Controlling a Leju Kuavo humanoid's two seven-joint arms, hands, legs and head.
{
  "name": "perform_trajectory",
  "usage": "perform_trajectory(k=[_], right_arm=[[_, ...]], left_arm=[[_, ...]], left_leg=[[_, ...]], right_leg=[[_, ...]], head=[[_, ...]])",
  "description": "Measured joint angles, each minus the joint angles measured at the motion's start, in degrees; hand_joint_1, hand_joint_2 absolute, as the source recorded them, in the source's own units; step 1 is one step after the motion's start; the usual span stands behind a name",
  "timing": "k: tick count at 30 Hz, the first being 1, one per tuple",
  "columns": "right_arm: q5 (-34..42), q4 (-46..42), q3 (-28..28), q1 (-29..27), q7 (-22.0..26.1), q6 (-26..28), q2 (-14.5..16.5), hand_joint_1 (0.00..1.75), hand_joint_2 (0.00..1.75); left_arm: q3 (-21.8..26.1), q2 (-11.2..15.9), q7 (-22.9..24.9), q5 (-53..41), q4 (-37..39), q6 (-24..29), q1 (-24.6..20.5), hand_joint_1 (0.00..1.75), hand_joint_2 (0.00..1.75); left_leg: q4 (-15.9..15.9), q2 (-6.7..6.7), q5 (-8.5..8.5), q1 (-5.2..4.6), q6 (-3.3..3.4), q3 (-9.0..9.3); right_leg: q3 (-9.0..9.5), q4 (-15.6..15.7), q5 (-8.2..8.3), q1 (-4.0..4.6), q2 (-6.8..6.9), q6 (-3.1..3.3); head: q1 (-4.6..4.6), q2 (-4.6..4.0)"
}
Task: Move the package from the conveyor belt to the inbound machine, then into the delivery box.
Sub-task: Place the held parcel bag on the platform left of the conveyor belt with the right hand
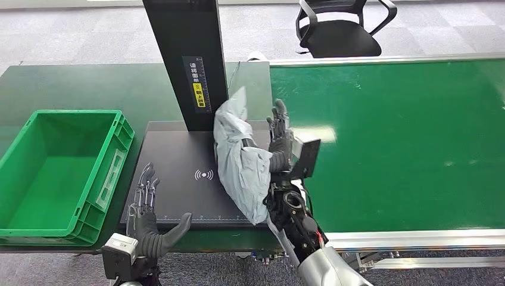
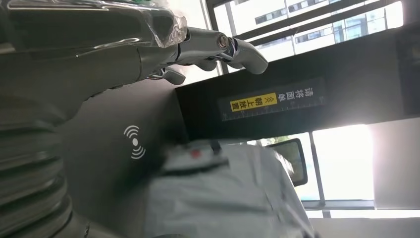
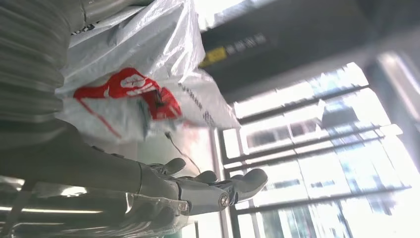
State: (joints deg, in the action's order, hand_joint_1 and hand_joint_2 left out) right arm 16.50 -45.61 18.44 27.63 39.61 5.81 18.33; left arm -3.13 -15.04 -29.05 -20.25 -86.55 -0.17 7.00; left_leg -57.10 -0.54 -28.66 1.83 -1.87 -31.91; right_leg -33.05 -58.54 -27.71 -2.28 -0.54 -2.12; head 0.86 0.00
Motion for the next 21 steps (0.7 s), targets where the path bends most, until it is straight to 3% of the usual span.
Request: perform_trajectory(k=[4, 10, 15, 21], right_arm=[[0.3, -12.1, -7.4, -9.1, 0.3, -2.0, 0.3, 0.0, 1.75], [0.3, -21.4, -12.6, -16.0, 0.3, -1.7, 0.7, 0.0, 1.75], [1.6, -25.6, -15.9, -21.2, 0.0, -3.0, 0.9, 0.0, 1.75], [1.0, -26.1, -17.6, -22.9, -2.4, -4.5, 1.3, 0.0, 1.75]], left_arm=[[0.1, -0.1, -0.1, -0.4, -0.7, 0.0, 1.0, 0.0, 1.75], [0.1, -0.1, 0.2, -1.7, -1.5, 0.2, 1.5, 0.0, 1.75], [-0.1, -0.1, 2.1, -5.0, -1.5, 0.0, 1.2, 0.0, 1.75], [-0.9, -0.1, 2.4, -5.6, 0.0, -0.5, -1.1, 0.0, 1.75]], left_leg=[[0.0, 0.04, 0.0, 0.0, 0.0, -0.07], [0.0, 0.05, 0.0, 0.0, -0.01, 0.01], [0.0, 0.02, 0.0, 0.0, -0.01, -0.01], [0.0, -0.01, 0.01, 0.0, -0.01, 0.0]], right_leg=[[-0.03, 0.0, -0.01, -0.01, 0.08, 0.0], [0.01, 0.0, 0.0, 0.0, 0.08, 0.01], [-0.02, 0.0, 0.0, 0.0, 0.07, 0.01], [0.0, 0.0, 0.01, 0.0, 0.07, 0.01]], head=[[0.01, 0.0], [0.0, 0.0], [0.0, 0.0], [0.0, 0.0]])
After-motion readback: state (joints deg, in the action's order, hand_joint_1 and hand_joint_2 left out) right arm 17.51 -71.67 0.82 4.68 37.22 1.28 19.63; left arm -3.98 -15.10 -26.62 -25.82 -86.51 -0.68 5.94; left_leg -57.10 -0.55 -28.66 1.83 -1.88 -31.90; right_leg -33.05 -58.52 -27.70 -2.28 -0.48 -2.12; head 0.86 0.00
